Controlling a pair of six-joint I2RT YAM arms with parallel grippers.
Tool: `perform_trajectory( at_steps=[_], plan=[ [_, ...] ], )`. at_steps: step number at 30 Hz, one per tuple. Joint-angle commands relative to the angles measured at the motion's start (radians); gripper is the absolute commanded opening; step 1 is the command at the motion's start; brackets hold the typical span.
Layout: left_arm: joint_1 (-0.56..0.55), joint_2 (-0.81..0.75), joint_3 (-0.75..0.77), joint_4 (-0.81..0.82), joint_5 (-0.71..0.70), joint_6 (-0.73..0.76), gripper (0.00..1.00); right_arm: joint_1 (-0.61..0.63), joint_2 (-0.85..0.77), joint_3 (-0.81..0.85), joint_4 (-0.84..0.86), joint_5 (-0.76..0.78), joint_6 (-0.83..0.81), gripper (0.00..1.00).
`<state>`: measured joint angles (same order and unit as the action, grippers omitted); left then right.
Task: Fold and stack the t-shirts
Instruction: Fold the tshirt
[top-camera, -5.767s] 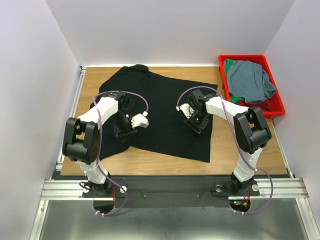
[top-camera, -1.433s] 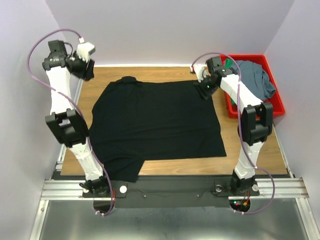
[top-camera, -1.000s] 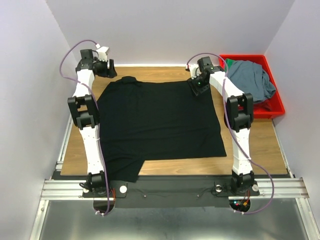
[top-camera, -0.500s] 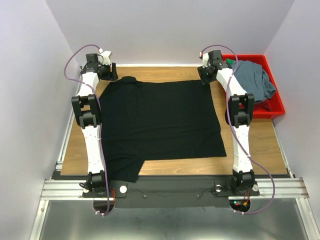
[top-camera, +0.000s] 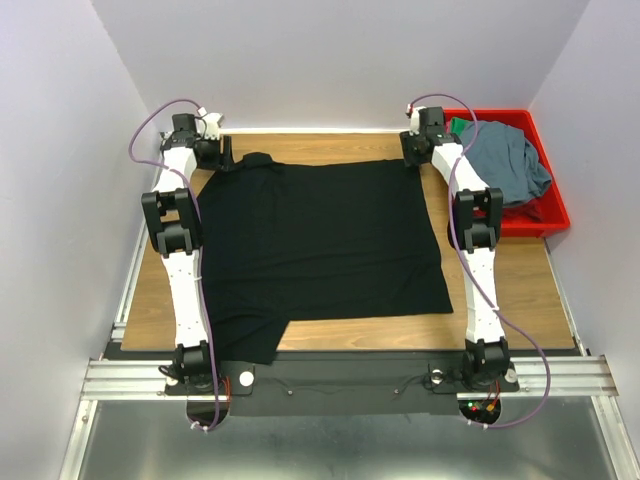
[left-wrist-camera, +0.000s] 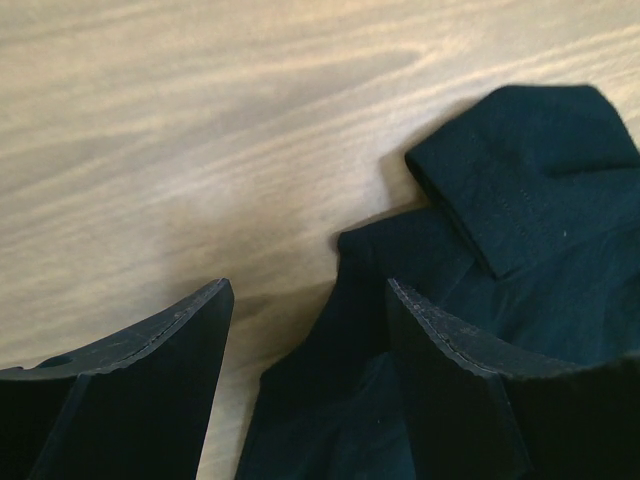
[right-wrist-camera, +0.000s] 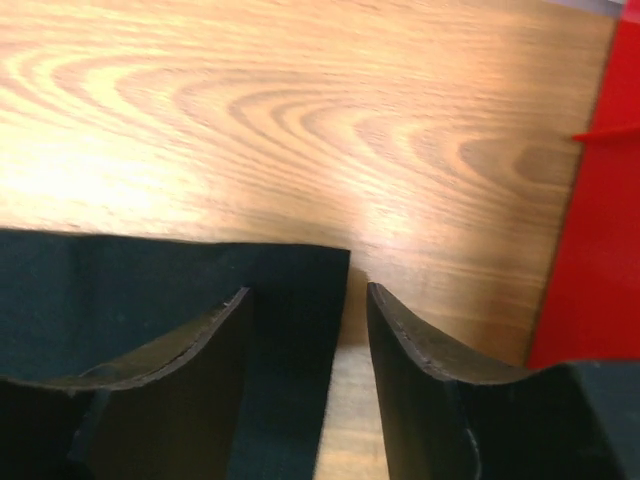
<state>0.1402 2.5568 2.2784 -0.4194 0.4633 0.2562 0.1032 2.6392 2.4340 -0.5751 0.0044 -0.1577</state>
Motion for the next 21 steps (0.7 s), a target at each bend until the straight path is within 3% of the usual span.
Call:
perform_trajectory(
  at_steps=[1,3,10,14,19,21],
  plan=[
    [0.015,-0.093,-0.006,-0.028,0.02,0.008,0.74,-0.007,0.016,-0.007,0.067,-0.046,0.029,0.49],
    [0.018,-0.087,-0.01,-0.03,0.015,0.006,0.74,-0.007,0.025,-0.019,0.067,-0.053,0.035,0.45],
    [0.027,-0.063,0.027,-0.033,0.026,-0.002,0.74,-0.011,0.041,-0.039,0.066,-0.087,0.037,0.03],
    [0.029,-0.044,0.07,-0.024,0.04,-0.012,0.73,-0.013,0.03,-0.043,0.066,-0.095,0.027,0.01],
    [0.024,-0.024,0.082,-0.018,0.129,-0.029,0.63,-0.014,0.004,-0.05,0.067,-0.109,0.021,0.0],
    [0.021,-0.011,0.089,-0.018,0.152,-0.041,0.54,-0.014,-0.004,-0.052,0.067,-0.11,0.02,0.0]
  ],
)
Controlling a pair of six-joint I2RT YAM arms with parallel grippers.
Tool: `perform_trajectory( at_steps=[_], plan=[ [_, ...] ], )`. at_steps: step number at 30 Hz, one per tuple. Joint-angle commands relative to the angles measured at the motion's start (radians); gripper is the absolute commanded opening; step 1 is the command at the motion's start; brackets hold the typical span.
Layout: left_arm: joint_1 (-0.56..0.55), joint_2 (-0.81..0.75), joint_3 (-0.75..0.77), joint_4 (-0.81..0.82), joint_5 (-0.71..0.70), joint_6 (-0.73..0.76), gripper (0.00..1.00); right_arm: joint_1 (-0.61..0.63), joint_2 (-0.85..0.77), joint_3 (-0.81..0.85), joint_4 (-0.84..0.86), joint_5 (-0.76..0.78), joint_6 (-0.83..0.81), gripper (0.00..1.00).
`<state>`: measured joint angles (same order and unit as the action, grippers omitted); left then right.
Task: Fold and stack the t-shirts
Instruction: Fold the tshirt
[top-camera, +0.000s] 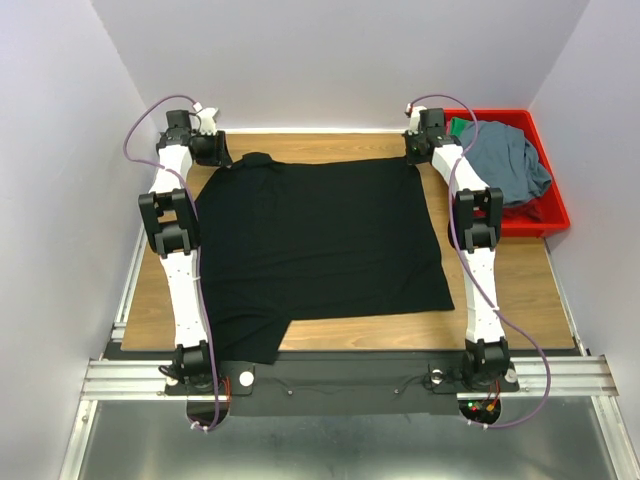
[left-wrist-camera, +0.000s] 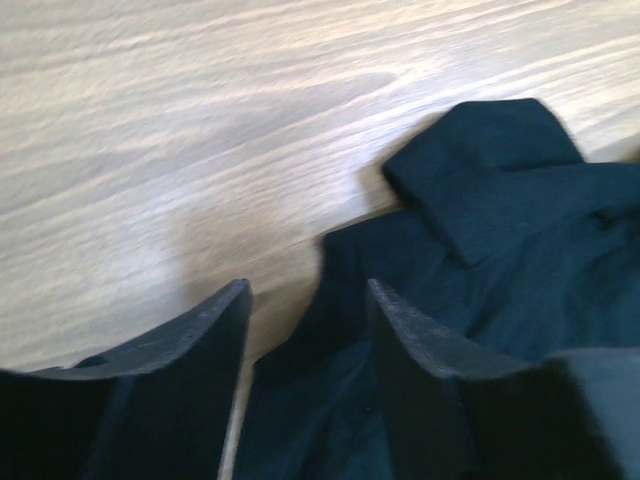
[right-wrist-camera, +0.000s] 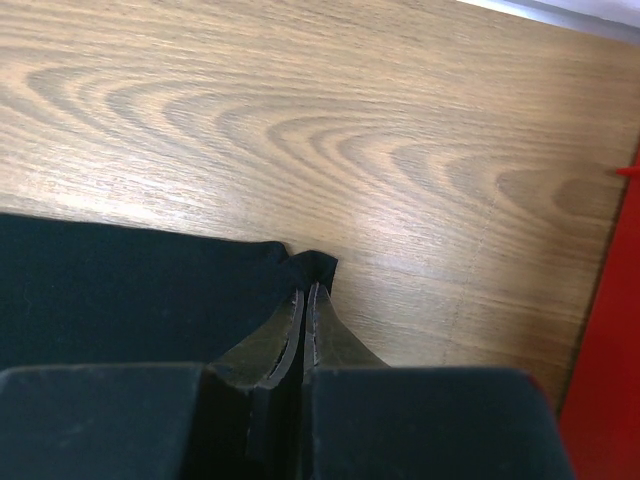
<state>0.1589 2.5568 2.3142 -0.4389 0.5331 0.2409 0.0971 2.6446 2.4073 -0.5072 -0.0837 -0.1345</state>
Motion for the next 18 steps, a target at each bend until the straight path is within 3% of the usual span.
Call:
perform_trajectory(
  at_steps=[1,3,5,7,9,12,16,18],
  plan=[
    [0.002,-0.004,0.053,0.002,0.085,-0.032,0.53,-0.008,-0.011,-0.025,-0.001,-0.022,-0.005,0.0],
    [0.004,0.009,0.063,-0.001,0.094,-0.046,0.52,-0.011,-0.02,-0.028,-0.001,-0.022,-0.01,0.01],
    [0.004,0.013,0.067,0.003,0.074,-0.058,0.56,-0.014,-0.028,-0.033,-0.001,-0.022,-0.011,0.01],
    [0.005,0.013,0.063,0.009,0.019,-0.077,0.66,-0.016,-0.032,-0.036,-0.001,-0.022,-0.017,0.01],
    [0.005,0.013,0.057,0.008,-0.004,-0.08,0.67,-0.017,-0.034,-0.037,-0.001,-0.022,-0.022,0.01],
    [0.004,0.01,0.039,0.003,-0.013,-0.077,0.64,-0.017,-0.034,-0.042,-0.001,-0.019,-0.03,0.01],
    [0.002,0.016,0.03,-0.02,0.04,-0.055,0.49,-0.019,-0.031,-0.045,-0.001,-0.017,-0.03,0.01],
    [0.002,0.02,0.031,-0.03,0.083,-0.058,0.47,-0.017,-0.029,-0.048,-0.001,-0.019,-0.03,0.01]
  ],
)
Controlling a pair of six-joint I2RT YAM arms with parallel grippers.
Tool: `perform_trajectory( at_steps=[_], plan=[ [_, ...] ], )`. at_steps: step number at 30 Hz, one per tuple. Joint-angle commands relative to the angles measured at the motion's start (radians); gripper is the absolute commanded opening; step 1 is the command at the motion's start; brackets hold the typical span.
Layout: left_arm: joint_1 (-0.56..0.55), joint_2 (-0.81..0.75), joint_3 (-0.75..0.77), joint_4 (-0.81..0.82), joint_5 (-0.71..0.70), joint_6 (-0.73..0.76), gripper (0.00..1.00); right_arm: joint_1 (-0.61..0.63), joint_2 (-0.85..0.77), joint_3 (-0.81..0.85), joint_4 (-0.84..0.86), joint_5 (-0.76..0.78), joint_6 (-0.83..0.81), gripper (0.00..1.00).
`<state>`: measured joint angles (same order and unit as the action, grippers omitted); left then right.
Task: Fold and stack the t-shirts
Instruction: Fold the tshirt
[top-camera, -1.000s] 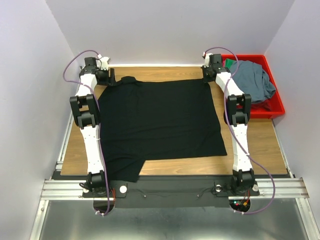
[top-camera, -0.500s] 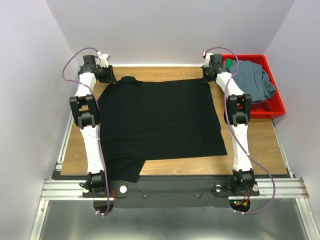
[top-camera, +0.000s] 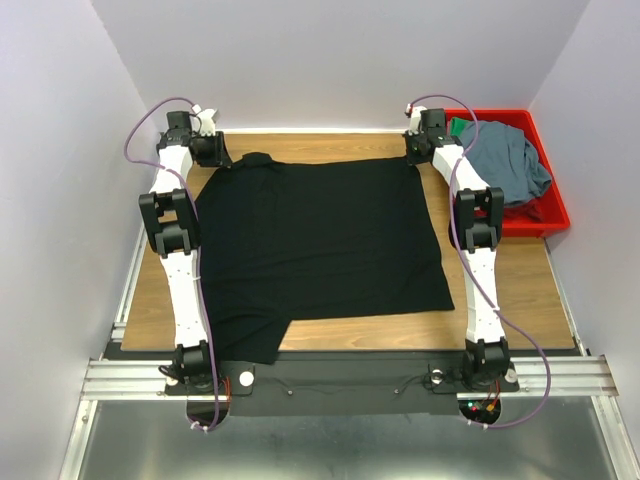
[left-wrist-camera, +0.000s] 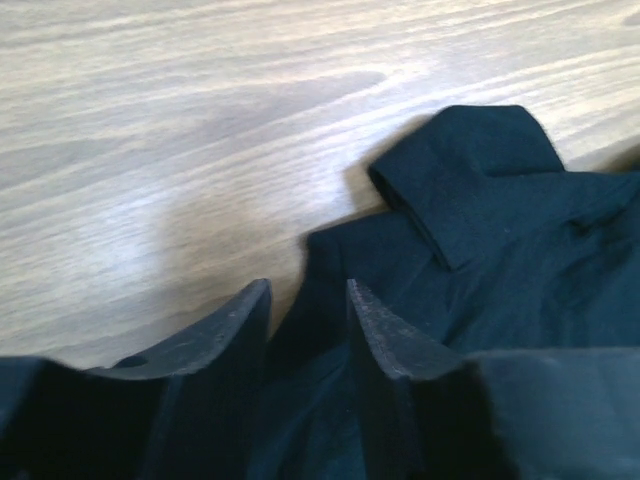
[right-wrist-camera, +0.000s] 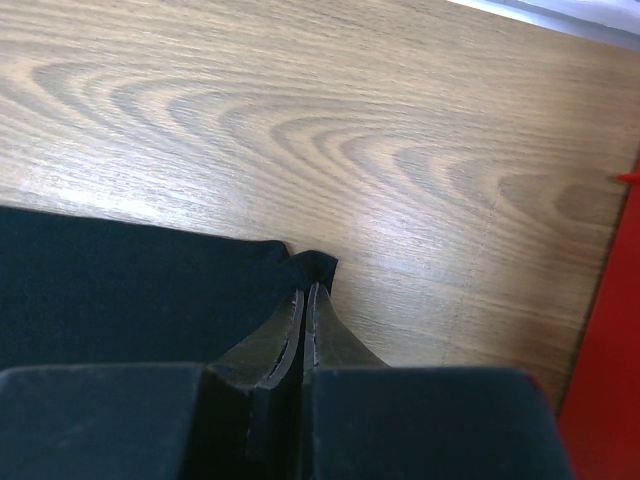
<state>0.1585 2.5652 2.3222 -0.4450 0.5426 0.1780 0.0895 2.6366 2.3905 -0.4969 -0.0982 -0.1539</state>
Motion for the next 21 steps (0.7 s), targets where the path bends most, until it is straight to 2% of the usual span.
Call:
perform_trajectory(
  at_steps=[1,4,6,11,14,15,17,18,21],
  plan=[
    [0.003,0.022,0.031,-0.027,0.082,-0.015,0.47,-0.011,-0.024,-0.037,-0.011,-0.003,-0.012,0.01],
    [0.003,0.038,0.052,-0.037,0.048,-0.047,0.48,-0.013,-0.027,-0.04,-0.011,0.0,-0.015,0.01],
    [0.003,0.043,0.052,-0.034,0.022,-0.063,0.57,-0.013,-0.027,-0.04,-0.011,-0.001,-0.015,0.01],
    [0.003,0.049,0.045,-0.02,-0.046,-0.094,0.59,-0.016,-0.03,-0.042,-0.011,-0.001,-0.019,0.01],
    [0.0,0.056,0.045,-0.021,0.002,-0.087,0.47,-0.017,-0.03,-0.044,-0.011,0.0,-0.021,0.01],
    [0.001,0.058,0.048,-0.02,0.017,-0.084,0.38,-0.017,-0.029,-0.045,-0.011,0.0,-0.022,0.01],
    [-0.001,0.059,0.057,-0.018,0.08,-0.081,0.27,-0.02,-0.029,-0.045,-0.011,0.0,-0.021,0.01],
    [-0.001,0.061,0.063,-0.018,0.092,-0.078,0.16,-0.019,-0.03,-0.044,-0.011,0.0,-0.019,0.0],
    [0.003,0.05,0.091,0.009,0.096,-0.08,0.0,-0.023,-0.035,-0.047,-0.011,0.0,-0.019,0.01]
  ],
)
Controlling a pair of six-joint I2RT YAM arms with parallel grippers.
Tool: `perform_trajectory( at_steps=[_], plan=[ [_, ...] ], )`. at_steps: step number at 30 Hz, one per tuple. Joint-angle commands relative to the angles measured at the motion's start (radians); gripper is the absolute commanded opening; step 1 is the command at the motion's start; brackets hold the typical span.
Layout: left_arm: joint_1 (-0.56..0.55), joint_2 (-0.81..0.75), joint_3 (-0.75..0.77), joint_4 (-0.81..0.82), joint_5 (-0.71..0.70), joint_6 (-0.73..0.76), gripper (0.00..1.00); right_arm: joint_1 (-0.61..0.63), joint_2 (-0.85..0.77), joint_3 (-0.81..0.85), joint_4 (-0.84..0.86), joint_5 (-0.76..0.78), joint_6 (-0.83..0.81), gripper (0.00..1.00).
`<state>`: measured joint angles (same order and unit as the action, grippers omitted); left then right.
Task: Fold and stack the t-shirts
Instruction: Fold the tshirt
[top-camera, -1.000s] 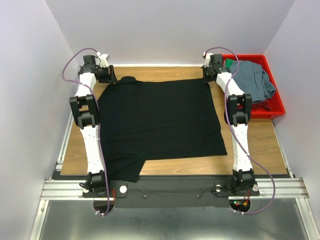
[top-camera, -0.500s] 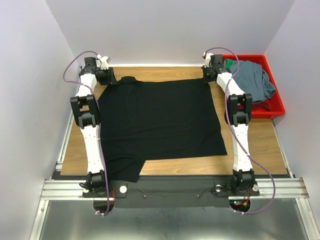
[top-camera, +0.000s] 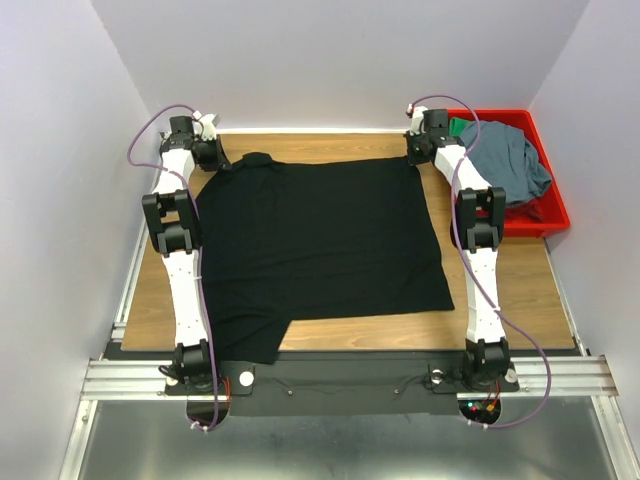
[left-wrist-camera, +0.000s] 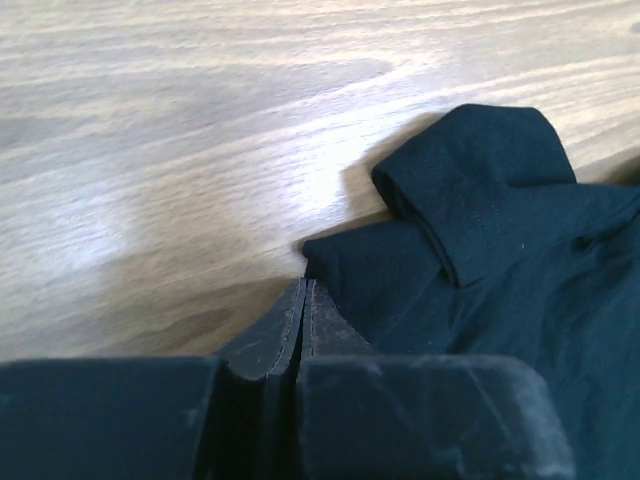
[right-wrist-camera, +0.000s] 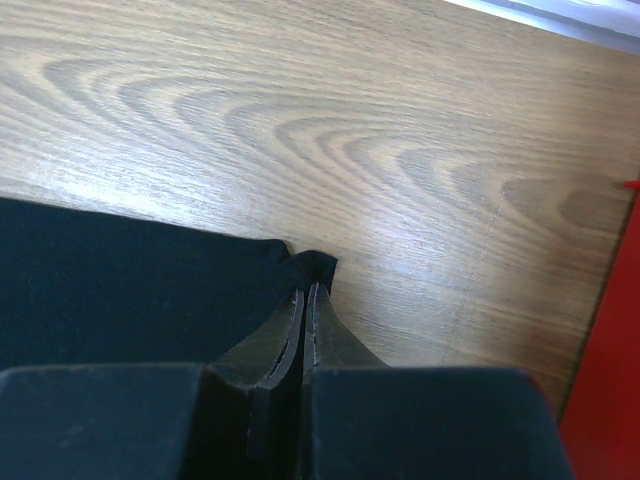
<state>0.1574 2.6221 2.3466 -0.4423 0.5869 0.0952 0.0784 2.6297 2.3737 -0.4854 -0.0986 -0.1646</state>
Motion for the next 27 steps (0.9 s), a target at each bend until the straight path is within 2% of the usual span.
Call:
perform_trajectory(
  at_steps=[1,8,15,27],
  plan=[
    [0.007,-0.013,0.077,0.017,0.05,0.003,0.0,-0.014,-0.031,-0.033,-0.022,0.003,-0.009,0.01],
    [0.022,-0.083,0.094,0.166,0.071,0.003,0.0,-0.037,-0.074,-0.031,-0.021,-0.003,0.01,0.0],
    [0.025,-0.115,0.079,0.211,0.093,0.049,0.0,-0.049,-0.092,-0.01,-0.016,-0.03,0.014,0.01],
    [0.068,-0.25,-0.13,0.238,0.2,0.23,0.0,-0.069,-0.188,-0.108,-0.009,-0.108,-0.015,0.01]
  ],
)
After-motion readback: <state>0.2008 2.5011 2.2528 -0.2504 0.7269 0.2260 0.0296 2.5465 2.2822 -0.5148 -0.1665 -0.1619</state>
